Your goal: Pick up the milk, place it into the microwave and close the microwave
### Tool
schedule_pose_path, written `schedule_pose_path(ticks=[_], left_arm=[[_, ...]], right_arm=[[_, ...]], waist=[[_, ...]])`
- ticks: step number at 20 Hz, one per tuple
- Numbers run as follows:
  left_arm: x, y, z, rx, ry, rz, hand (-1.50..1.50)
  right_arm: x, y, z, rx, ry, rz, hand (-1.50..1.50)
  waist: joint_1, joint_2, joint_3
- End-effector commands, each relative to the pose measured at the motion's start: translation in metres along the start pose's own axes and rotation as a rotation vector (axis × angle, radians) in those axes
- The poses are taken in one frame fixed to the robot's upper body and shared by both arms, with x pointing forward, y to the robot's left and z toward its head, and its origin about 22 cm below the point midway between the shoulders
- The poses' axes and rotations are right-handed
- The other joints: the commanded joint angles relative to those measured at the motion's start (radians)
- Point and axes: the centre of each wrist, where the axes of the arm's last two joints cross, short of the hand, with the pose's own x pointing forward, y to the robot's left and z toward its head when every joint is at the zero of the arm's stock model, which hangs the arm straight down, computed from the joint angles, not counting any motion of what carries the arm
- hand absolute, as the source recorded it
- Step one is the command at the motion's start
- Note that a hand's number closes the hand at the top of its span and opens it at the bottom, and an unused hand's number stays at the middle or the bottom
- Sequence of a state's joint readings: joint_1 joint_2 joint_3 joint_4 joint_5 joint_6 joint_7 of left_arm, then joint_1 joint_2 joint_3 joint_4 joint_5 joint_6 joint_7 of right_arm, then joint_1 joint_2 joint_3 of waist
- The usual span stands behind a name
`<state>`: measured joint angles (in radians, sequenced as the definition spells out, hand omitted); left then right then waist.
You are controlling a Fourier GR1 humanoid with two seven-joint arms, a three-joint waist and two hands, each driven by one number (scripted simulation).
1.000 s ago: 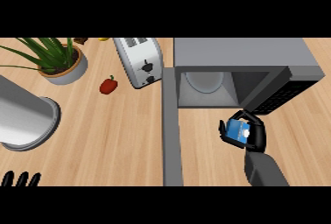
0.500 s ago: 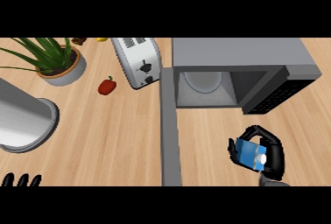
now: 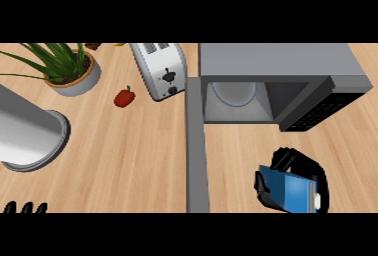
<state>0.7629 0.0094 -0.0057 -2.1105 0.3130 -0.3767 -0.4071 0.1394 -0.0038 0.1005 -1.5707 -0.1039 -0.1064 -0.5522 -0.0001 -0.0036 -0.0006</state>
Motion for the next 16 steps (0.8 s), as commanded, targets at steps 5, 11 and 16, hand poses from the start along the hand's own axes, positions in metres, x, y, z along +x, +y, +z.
schedule_pose_path(ticks=[5, 11, 16], left_arm=[[0.01, -0.001, -0.008, 0.018, -0.003, 0.0, -1.5], [0.022, 0.026, 0.013, 0.025, 0.006, -0.02, -1.5], [0.014, 0.022, 0.011, 0.016, 0.018, -0.015, -1.5]], right_arm=[[0.014, 0.041, -0.029, 0.013, -0.026, 0.092, 1.5], [-0.016, 0.053, -0.079, -0.003, 0.017, 0.137, 1.5], [-0.028, 0.071, -0.103, -0.045, 0.068, 0.224, 1.5]], waist=[[0.008, 0.003, 0.001], [0.02, 0.005, 0.001], [0.02, 0.005, 0.001]])
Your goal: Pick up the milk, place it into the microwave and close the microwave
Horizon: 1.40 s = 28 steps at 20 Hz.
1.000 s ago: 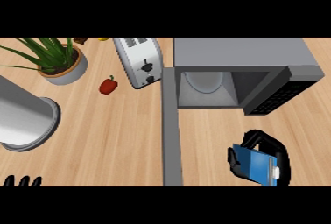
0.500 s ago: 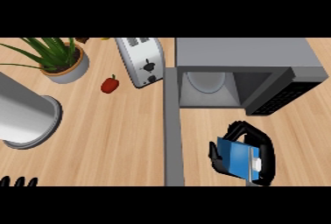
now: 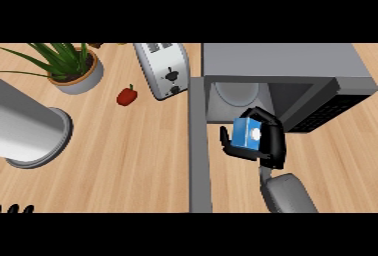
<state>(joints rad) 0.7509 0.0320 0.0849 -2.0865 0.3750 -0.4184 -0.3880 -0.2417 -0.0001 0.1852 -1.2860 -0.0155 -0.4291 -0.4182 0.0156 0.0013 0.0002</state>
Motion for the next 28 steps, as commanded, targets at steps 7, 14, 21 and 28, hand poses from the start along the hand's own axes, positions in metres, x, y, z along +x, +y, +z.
schedule_pose_path(ticks=[7, 14, 21, 28], left_arm=[[-0.003, -0.007, -0.007, 0.014, -0.013, 0.007, -1.5], [-0.011, 0.013, -0.012, -0.024, -0.007, 0.003, -1.5], [-0.017, 0.013, -0.012, -0.022, 0.011, -0.002, -1.5], [-0.011, 0.009, -0.014, -0.076, 0.012, 0.022, -1.5]], right_arm=[[-0.041, 0.016, -0.053, -0.041, 0.102, 0.045, 1.5], [-0.055, 0.0, -0.087, -0.068, 0.124, 0.204, 1.5], [-0.075, -0.017, -0.076, -0.075, 0.111, 0.317, 1.5], [-0.067, -0.056, -0.099, -0.094, 0.038, 0.467, 1.5]], waist=[[0.008, 0.003, 0.001], [0.033, 0.017, 0.001], [0.052, 0.027, 0.003], [0.081, 0.041, 0.005]])
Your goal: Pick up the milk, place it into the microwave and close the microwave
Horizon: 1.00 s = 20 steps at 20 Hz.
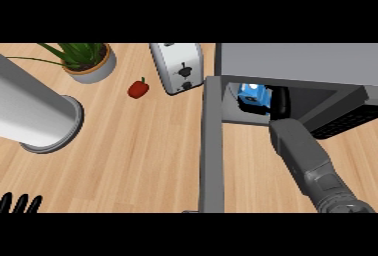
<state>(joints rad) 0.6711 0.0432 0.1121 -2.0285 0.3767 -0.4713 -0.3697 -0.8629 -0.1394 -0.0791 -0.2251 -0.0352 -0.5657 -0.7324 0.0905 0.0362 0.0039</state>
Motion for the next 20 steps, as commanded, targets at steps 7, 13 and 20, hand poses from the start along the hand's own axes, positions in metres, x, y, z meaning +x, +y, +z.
schedule_pose_path(ticks=[7, 13, 20], left_arm=[[-0.007, 0.009, -0.009, -0.017, -0.023, -0.003, -1.5], [-0.007, 0.008, -0.008, -0.023, -0.006, 0.006, -1.5], [-0.014, 0.008, -0.003, -0.03, 0.022, 0.017, -1.5]], right_arm=[[0.018, 0.0, -0.022, -0.082, -0.099, 0.118, 1.5], [0.035, -0.012, -0.045, -0.164, -0.157, 0.056, 1.5], [0.033, -0.03, -0.055, -0.329, -0.162, 0.257, 1.5]], waist=[[0.024, 0.012, 0.001], [0.037, 0.021, 0.002], [0.052, 0.027, 0.001]])
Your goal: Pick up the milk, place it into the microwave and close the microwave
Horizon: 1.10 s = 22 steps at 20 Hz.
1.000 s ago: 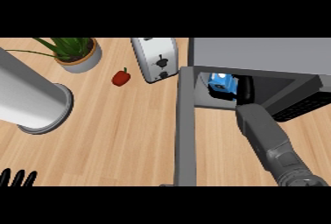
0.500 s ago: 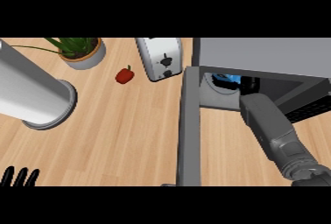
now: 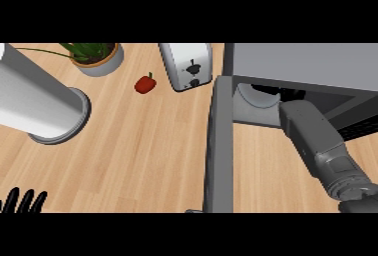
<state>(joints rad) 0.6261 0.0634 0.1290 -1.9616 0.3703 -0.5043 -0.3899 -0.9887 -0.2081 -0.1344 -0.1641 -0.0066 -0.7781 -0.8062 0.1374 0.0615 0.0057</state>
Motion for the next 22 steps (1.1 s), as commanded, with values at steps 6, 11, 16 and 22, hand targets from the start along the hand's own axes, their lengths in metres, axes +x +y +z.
schedule_pose_path(ticks=[6, 11, 16, 22], left_arm=[[-0.001, 0.003, -0.006, -0.026, 0.007, -0.001, -1.5], [0.0, 0.002, -0.011, -0.03, -0.025, -0.007, -1.5], [-0.002, 0.002, -0.02, -0.045, -0.016, -0.02, -1.5], [-0.009, 0.006, -0.021, -0.046, 0.003, -0.014, -1.5]], right_arm=[[0.01, 0.003, -0.009, -0.138, -0.021, 0.124, 1.5], [-0.073, -0.052, 0.041, -0.207, 0.293, 0.517, -1.5], [-0.07, -0.046, 0.043, -0.18, 0.258, 0.607, -1.5], [-0.008, 0.008, 0.02, 0.13, -0.004, 0.369, -1.5]], waist=[[0.019, 0.006, 0.0], [0.019, 0.046, -0.017], [0.038, 0.031, -0.011], [0.044, 0.014, 0.0]])
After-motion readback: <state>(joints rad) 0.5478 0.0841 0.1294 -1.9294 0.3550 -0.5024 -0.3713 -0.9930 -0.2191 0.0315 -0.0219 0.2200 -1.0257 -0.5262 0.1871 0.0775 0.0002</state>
